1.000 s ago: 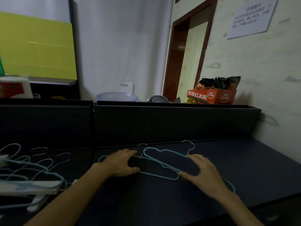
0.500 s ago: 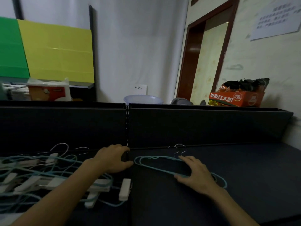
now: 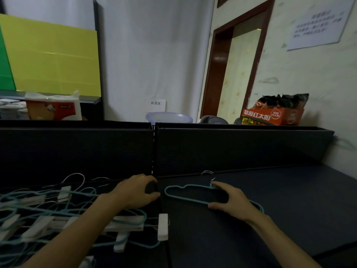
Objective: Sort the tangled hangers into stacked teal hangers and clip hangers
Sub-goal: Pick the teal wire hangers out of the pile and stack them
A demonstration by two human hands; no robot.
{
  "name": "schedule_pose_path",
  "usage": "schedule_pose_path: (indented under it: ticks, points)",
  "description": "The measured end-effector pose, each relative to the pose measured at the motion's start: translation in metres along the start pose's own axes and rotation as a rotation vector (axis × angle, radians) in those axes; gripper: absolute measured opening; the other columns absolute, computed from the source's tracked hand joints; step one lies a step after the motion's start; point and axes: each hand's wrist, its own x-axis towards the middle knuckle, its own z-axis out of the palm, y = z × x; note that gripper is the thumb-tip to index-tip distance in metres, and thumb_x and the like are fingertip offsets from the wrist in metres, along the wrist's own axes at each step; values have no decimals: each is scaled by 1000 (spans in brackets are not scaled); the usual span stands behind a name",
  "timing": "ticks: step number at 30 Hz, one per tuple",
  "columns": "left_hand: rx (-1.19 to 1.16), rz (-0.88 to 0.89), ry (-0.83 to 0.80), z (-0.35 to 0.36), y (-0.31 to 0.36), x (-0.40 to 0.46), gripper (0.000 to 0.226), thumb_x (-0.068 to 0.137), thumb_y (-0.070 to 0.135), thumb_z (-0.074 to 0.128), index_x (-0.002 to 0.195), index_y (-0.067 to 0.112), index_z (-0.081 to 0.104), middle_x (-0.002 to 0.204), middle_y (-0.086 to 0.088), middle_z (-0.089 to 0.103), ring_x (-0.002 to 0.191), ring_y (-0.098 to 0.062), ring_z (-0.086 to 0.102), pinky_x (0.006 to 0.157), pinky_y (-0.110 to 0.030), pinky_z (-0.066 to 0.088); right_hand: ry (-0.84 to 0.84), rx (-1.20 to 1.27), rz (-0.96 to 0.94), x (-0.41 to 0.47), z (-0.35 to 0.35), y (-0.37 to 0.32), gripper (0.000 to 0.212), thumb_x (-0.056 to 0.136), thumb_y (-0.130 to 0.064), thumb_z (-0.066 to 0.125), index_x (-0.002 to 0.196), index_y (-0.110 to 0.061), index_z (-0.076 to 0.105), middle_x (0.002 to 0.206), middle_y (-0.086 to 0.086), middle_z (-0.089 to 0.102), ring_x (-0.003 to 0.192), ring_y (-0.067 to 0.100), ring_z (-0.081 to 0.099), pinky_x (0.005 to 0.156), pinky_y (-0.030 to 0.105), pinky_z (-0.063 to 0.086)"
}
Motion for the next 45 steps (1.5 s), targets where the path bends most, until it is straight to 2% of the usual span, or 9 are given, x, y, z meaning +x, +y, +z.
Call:
schedule_pose_path:
  ticks: [7, 14, 18, 21, 27, 31, 39, 45]
  points:
    - [-27, 8, -10, 4, -5, 1, 54, 86, 55, 53, 134, 33, 40, 132, 5, 46, 117, -14, 47, 93, -31, 43, -35, -7, 19, 6, -3, 3, 100, 46, -83, 63, 135, -47, 36, 138, -18, 43, 129, 7, 37, 109, 35, 36]
    - [-14, -20, 77, 6, 0, -3, 52, 87, 54, 52, 133, 33, 43, 128, 6, 50, 114, -13, 50, 91, -32, 45, -60, -47, 8, 11, -5, 2, 93, 60, -63, 73, 141, -38, 33, 143, -12, 40, 131, 6, 36, 110, 32, 33]
    - [58, -56, 151, 0, 10, -17, 52, 88, 53, 50, 134, 31, 40, 127, 7, 50, 114, -15, 50, 93, -33, 44, -25, -222, -101, 7, -8, -6, 89, 69, -68, 63, 143, -33, 29, 147, -9, 33, 135, 9, 30, 114, 36, 26]
    - [103, -93, 245, -3, 19, -32, 51, 88, 55, 47, 132, 30, 42, 124, 6, 52, 110, -16, 52, 92, -35, 44, 70, -271, -220, 4, -9, -23, 82, 76, -70, 53, 144, -31, 30, 146, -7, 36, 131, 11, 34, 110, 32, 31]
    - [167, -226, 422, 0, 48, -85, 52, 89, 56, 44, 134, 30, 42, 133, 8, 48, 120, -15, 46, 97, -34, 39, 126, -306, -447, -14, -9, -64, 70, 86, -64, 46, 144, -27, 32, 140, -5, 42, 127, 14, 38, 106, 31, 32]
    - [189, -358, 475, 5, 58, -140, 53, 89, 59, 42, 134, 31, 43, 135, 8, 46, 123, -16, 44, 99, -35, 37, 74, -264, -567, -33, 6, -89, 71, 85, -67, 42, 142, -25, 35, 137, -4, 45, 125, 16, 40, 104, 34, 34]
    - [276, -703, 470, 11, 40, -285, 58, 87, 65, 39, 135, 33, 42, 137, 9, 45, 124, -15, 44, 97, -34, 38, -24, -178, -821, -83, 60, -164, 73, 83, -71, 39, 140, -26, 38, 133, -5, 48, 122, 16, 42, 101, 34, 36]
    - [234, -917, 411, 33, 0, -385, 64, 82, 71, 34, 134, 34, 43, 135, 7, 47, 122, -18, 45, 92, -35, 42, -153, -170, -1030, -137, 113, -229, 71, 86, -69, 37, 143, -28, 32, 138, -6, 42, 128, 14, 34, 106, 30, 28]
